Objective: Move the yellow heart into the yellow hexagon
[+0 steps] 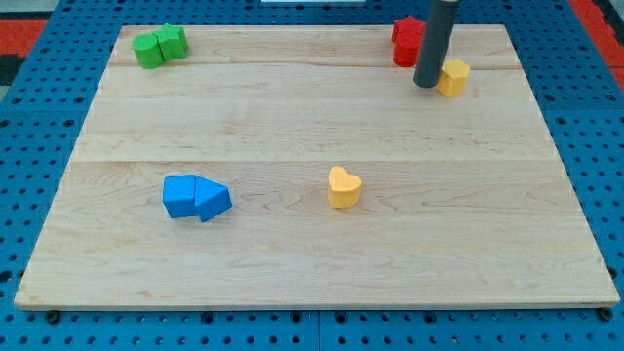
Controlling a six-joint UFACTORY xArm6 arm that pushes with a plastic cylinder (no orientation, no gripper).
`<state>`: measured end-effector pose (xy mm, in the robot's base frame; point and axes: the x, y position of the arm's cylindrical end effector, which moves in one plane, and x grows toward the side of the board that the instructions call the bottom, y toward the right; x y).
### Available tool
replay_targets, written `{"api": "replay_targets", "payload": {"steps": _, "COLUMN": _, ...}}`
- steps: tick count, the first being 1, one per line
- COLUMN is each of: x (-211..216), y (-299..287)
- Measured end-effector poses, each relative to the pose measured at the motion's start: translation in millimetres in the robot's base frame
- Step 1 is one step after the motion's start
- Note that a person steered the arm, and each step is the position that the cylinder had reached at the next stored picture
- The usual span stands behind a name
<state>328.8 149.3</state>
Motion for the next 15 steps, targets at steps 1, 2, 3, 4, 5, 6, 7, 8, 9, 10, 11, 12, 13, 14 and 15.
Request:
{"api": "replay_targets", "payload": {"steps": 1, "x": 75, "y": 1}}
{"api": "replay_targets", "payload": {"steps": 2, "x": 136, "y": -27}}
{"api": "replay_targets", "payload": {"steps": 3, "x": 157, "y": -88}}
{"api": "replay_targets", "payload": {"steps": 4, "x": 167, "y": -108}}
{"api": "replay_targets", "payload": {"steps": 5, "x": 179, "y": -101}}
{"api": "replay_targets", "payload": {"steps": 6, "x": 207, "y": -110}}
{"api": "replay_targets", "payload": {"steps": 7, "x": 170, "y": -113}}
{"api": "replay_targets", "payload": {"steps": 8, "x": 141, "y": -119}}
{"api": "replay_targets", "payload": {"steps": 9, "x": 189, "y": -114}}
{"api": "replay_targets", "payload": {"steps": 10, "x": 211, "y": -119}}
{"api": "replay_targets", "payload": {"steps": 11, "x": 161, "y": -160}}
{"api": "replay_targets", "payload": {"steps": 12, "x": 135, "y": -111}}
{"api": "replay_targets", "payload": {"steps": 13, "x": 96, "y": -125}}
{"api": "replay_targets", "payload": {"steps": 14, "x": 70, "y": -167}}
{"api": "replay_targets", "payload": {"steps": 15, "x": 65, "y": -177}}
